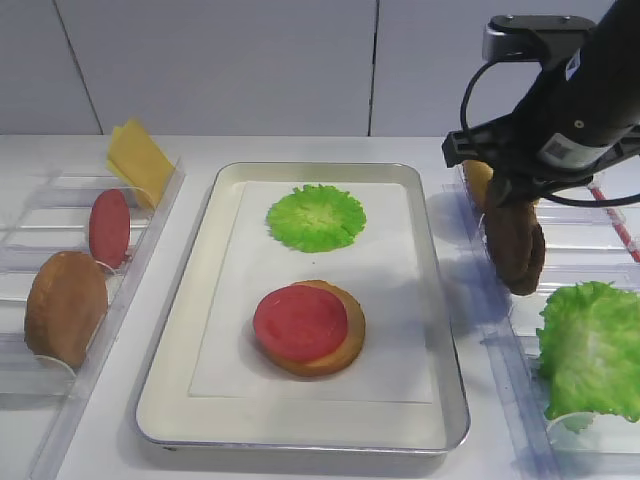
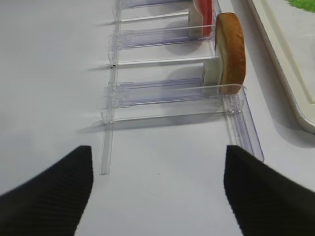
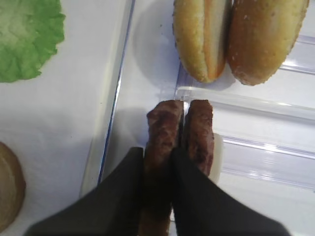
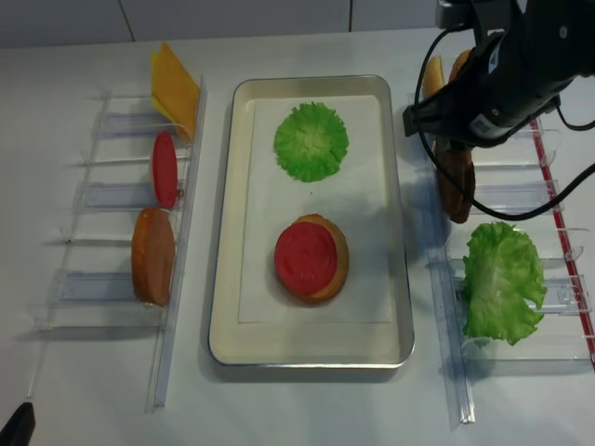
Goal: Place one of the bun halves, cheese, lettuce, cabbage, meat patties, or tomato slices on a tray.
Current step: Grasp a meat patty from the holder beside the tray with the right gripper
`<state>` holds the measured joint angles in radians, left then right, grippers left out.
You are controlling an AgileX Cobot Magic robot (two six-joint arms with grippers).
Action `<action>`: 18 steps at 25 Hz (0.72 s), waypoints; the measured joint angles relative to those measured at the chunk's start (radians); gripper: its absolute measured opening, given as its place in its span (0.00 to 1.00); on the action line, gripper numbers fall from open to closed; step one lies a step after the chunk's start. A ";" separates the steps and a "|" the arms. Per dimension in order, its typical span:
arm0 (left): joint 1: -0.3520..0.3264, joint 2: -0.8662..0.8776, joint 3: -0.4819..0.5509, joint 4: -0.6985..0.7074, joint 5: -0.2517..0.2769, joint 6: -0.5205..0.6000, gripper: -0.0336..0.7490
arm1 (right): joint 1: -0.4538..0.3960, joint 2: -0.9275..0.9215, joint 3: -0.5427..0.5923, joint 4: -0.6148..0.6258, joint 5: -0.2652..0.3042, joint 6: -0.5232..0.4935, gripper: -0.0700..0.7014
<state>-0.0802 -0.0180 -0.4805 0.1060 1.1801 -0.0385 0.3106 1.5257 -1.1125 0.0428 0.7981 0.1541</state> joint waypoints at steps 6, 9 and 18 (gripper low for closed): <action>0.000 0.000 0.000 0.000 0.000 0.000 0.04 | 0.000 -0.029 -0.002 0.011 -0.004 0.000 0.33; 0.000 0.000 0.000 0.000 0.000 0.000 0.04 | 0.000 -0.038 -0.002 0.016 -0.004 0.000 0.33; 0.000 0.000 0.000 0.000 0.000 0.000 0.04 | 0.000 -0.122 -0.013 0.237 0.003 -0.102 0.33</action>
<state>-0.0802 -0.0180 -0.4805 0.1060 1.1801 -0.0385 0.3106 1.4036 -1.1255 0.2802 0.8008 0.0517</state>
